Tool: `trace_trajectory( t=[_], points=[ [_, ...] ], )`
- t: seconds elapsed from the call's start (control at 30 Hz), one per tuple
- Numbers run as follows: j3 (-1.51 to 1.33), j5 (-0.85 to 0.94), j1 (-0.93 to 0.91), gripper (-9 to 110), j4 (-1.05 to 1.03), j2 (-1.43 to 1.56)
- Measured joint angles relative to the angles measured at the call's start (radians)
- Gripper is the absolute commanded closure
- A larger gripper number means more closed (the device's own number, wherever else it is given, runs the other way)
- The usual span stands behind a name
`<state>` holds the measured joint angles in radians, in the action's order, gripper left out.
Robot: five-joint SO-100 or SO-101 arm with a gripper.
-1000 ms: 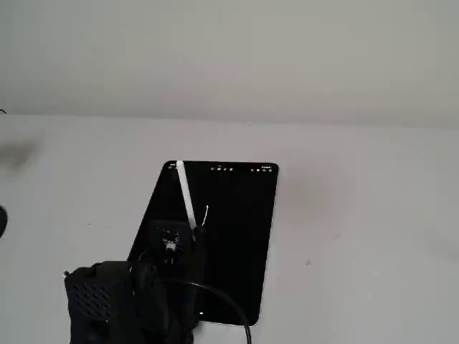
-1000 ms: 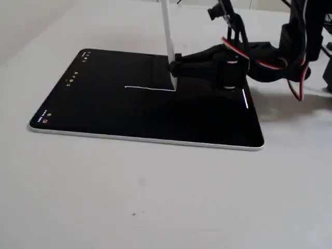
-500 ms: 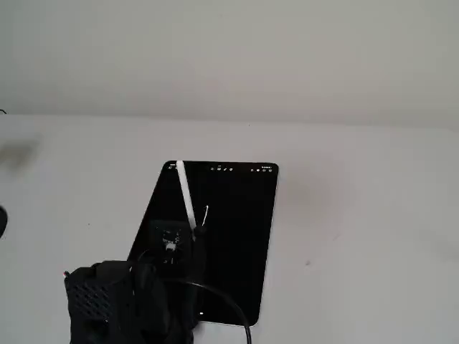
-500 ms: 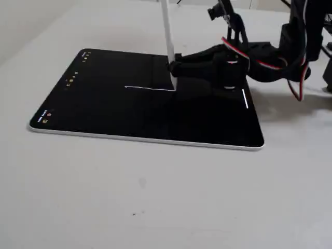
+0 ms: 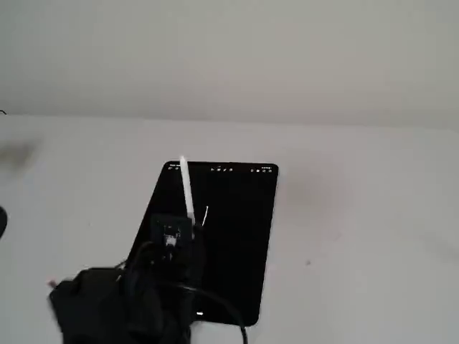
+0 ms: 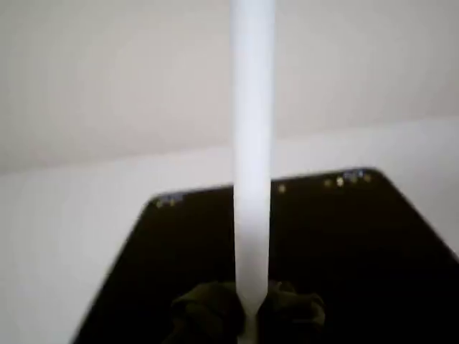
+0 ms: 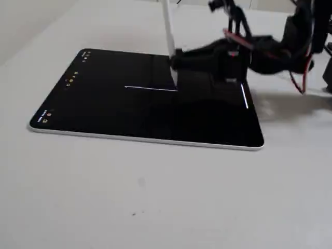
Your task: Draw a line in the middle of the ipad using the apple pencil
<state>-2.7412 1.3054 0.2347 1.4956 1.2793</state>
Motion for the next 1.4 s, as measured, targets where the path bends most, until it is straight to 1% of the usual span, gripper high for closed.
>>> trace_trajectory(
  t=[0.13, 0.2, 0.27, 0.4, 0.5, 0.6, 0.77, 0.87, 0.97, 1.13, 1.4],
  points=[
    [-0.032, -0.083, -0.038, 102, -0.186, 0.287],
    [-0.048, -0.166, -0.063, 102, -0.342, 0.471],
    [-0.048, -0.307, -0.087, 102, -0.575, 0.709],
    [-0.048, -0.606, -0.11, 102, -1.144, 1.23],
    [-0.048, -0.79, -0.126, 102, -1.542, 1.536],
    [-0.035, -0.943, -0.153, 102, -1.852, 1.686],
    [-0.028, -1.132, -0.175, 101, -2.201, 1.832],
    [-0.044, -1.212, -0.186, 101, -2.339, 1.93],
    [-0.084, -1.253, -0.187, 101, -2.444, 2.006],
    [-0.178, -1.312, -0.184, 101, -2.563, 2.019],
    [-0.291, -1.321, -0.164, 101, -2.597, 2.042]
  ],
)
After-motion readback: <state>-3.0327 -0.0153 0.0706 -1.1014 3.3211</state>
